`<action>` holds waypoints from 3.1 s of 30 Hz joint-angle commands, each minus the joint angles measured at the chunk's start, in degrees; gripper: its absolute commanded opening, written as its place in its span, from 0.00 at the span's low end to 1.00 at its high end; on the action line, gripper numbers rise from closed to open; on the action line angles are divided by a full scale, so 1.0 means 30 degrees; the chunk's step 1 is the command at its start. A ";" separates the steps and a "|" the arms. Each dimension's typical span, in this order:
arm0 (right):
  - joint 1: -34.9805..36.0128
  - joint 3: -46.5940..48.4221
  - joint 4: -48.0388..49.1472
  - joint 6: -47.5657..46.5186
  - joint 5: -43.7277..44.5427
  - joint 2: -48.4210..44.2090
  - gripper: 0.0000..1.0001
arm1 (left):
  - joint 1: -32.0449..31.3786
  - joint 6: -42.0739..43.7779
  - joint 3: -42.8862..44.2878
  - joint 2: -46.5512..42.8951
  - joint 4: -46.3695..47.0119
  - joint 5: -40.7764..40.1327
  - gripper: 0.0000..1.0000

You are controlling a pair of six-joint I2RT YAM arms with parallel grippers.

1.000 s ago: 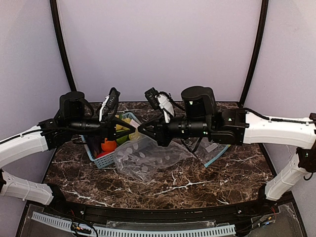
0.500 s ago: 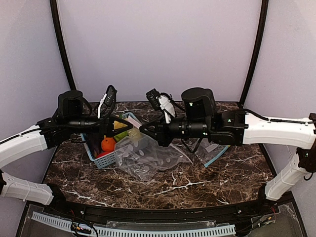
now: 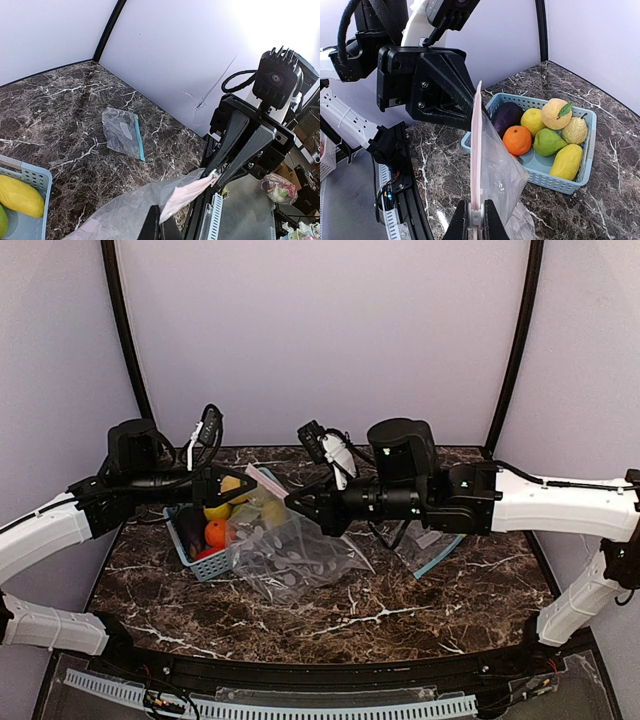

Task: Place the food in the zip-top bag and seal the zipper
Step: Unzip the zipper from the zipper food storage bag.

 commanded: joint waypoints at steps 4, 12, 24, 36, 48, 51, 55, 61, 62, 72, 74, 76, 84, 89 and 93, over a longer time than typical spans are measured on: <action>-0.0085 -0.0570 -0.2068 0.0103 -0.0090 -0.0534 0.00 | 0.1112 -0.0168 -0.0392 -0.0771 0.0388 -0.1269 0.01; -0.0092 -0.0767 -0.2331 0.0194 -0.0002 -0.0592 0.00 | 0.1419 -0.0180 -0.0528 -0.0748 0.0500 -0.1841 0.01; -0.0110 -0.0943 -0.2560 0.0249 0.0035 -0.0693 0.00 | 0.2059 -0.0287 -0.0629 -0.0744 0.0197 -0.2032 0.01; -0.0106 -0.1188 -0.2897 0.0378 0.0091 -0.0790 0.00 | 0.3215 -0.0532 -0.0652 -0.0776 0.0079 -0.1855 0.01; -0.0108 -0.1426 -0.3123 0.0451 0.0096 -0.0849 0.00 | 0.4205 -0.0847 -0.1021 -0.0748 0.0396 -0.1768 0.01; -0.0110 -0.1478 -0.3202 0.0462 0.0121 -0.0842 0.00 | 0.4451 -0.0881 -0.1181 -0.0732 0.0427 -0.1808 0.01; -0.0109 -0.1598 -0.3279 0.0498 0.0124 -0.0895 0.00 | 0.4835 -0.0883 -0.1304 -0.0717 0.0502 -0.1732 0.01; -0.0121 -0.1719 -0.3310 0.0597 0.0124 -0.0932 0.00 | 0.5625 -0.1037 -0.1562 -0.0686 0.0757 -0.1426 0.01; -0.0108 -0.1745 -0.3334 0.0600 0.0123 -0.0944 0.00 | 0.5715 -0.1034 -0.1606 -0.0702 0.0770 -0.1360 0.01; -0.0106 -0.1855 -0.3498 0.0659 0.0093 -0.0935 0.00 | 0.6635 -0.1176 -0.2064 -0.0854 0.0898 -0.0930 0.01; -0.0128 -0.1877 -0.3513 0.0692 0.0119 -0.0954 0.00 | 0.6755 -0.1176 -0.2134 -0.0884 0.0900 -0.0894 0.01; -0.0132 -0.1867 -0.3568 0.0709 0.0144 -0.0959 0.00 | 0.6920 -0.1176 -0.2209 -0.0906 0.0922 -0.0827 0.01; -0.0131 -0.1921 -0.3744 0.0788 0.0269 -0.1058 0.00 | 0.7451 -0.0977 -0.2152 -0.0948 0.0830 -0.0515 0.01; -0.0112 -0.1902 -0.3770 0.0880 0.0269 -0.1055 0.00 | 0.7705 -0.0920 -0.2174 -0.0980 0.0769 -0.0281 0.01; -0.0108 -0.1921 -0.3799 0.0871 0.0241 -0.1047 0.00 | 0.7907 -0.0766 -0.2150 -0.0981 0.0629 -0.0173 0.01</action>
